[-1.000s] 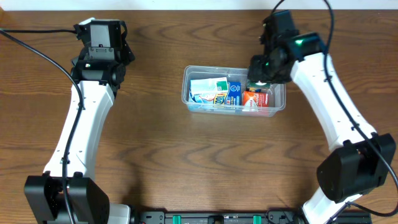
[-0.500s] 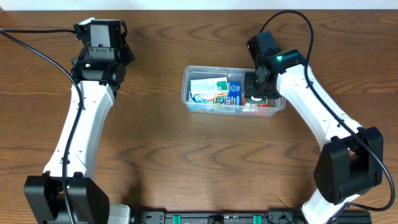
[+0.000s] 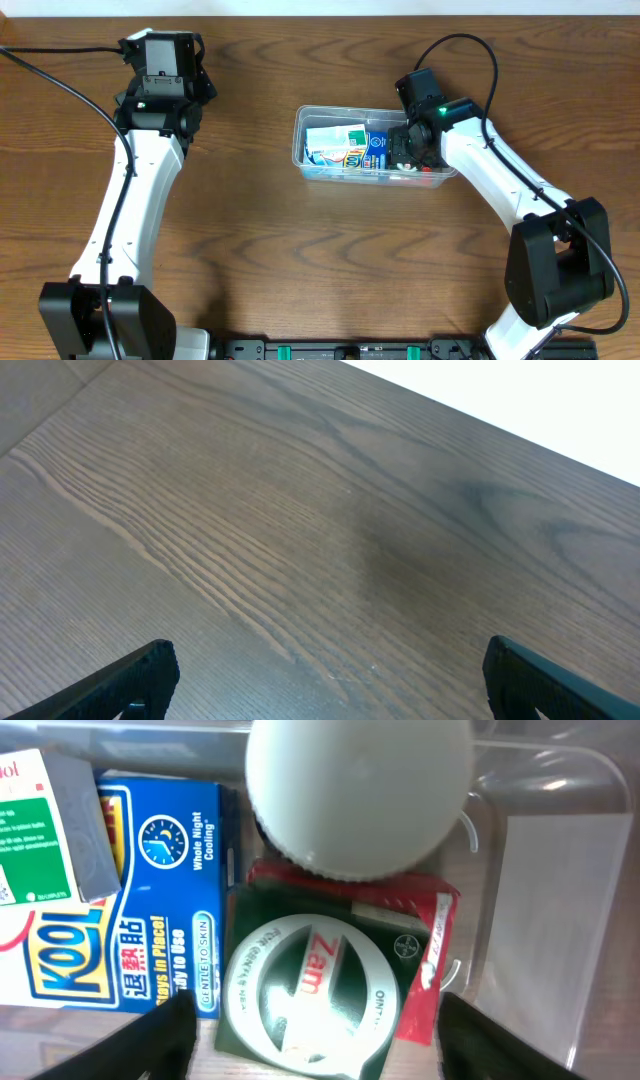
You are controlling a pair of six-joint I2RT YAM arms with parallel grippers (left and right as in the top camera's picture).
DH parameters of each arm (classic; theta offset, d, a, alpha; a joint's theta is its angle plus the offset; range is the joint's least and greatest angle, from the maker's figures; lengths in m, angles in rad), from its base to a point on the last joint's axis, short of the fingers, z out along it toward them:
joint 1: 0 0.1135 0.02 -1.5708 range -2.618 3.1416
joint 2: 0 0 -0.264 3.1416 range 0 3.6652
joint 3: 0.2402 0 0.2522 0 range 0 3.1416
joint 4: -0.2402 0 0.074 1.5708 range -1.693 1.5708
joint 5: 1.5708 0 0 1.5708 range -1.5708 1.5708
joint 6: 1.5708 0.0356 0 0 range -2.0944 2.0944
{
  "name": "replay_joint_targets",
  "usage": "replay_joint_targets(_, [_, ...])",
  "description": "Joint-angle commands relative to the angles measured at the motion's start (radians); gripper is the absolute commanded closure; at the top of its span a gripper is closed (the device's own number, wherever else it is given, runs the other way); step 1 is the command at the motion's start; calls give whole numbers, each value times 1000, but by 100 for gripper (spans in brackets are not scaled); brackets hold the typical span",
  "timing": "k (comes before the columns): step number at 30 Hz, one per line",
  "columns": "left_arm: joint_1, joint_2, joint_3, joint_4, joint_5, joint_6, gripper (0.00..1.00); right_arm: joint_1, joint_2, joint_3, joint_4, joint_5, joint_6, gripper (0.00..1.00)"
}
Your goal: Pack container
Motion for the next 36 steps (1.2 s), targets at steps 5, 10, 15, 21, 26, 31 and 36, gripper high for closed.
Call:
replay_joint_targets(5, [3, 2, 3, 0, -12, -13, 2, 5, -12, 6, 0, 4, -47, 15])
replay_joint_targets(10, [3, 2, 3, 0, -12, -13, 2, 5, -117, 50, -62, 1, -76, 12])
replay_joint_targets(15, [3, 2, 3, 0, -12, -13, 2, 5, -368, 53, -111, -49, -143, 12])
replay_joint_targets(21, [3, 2, 3, 0, -12, -13, 2, 5, -774, 52, -203, -46, -182, 10])
replay_joint_targets(26, [3, 2, 3, 0, -12, -13, 2, 5, -1103, 52, -269, -30, -186, 6])
replay_joint_targets(31, [3, 2, 3, 0, -12, -13, 2, 5, -1363, 52, -407, 14, -189, 1])
replay_joint_targets(36, [3, 2, 3, 0, -12, -13, 2, 5, -1538, 52, -531, 14, -194, 1])
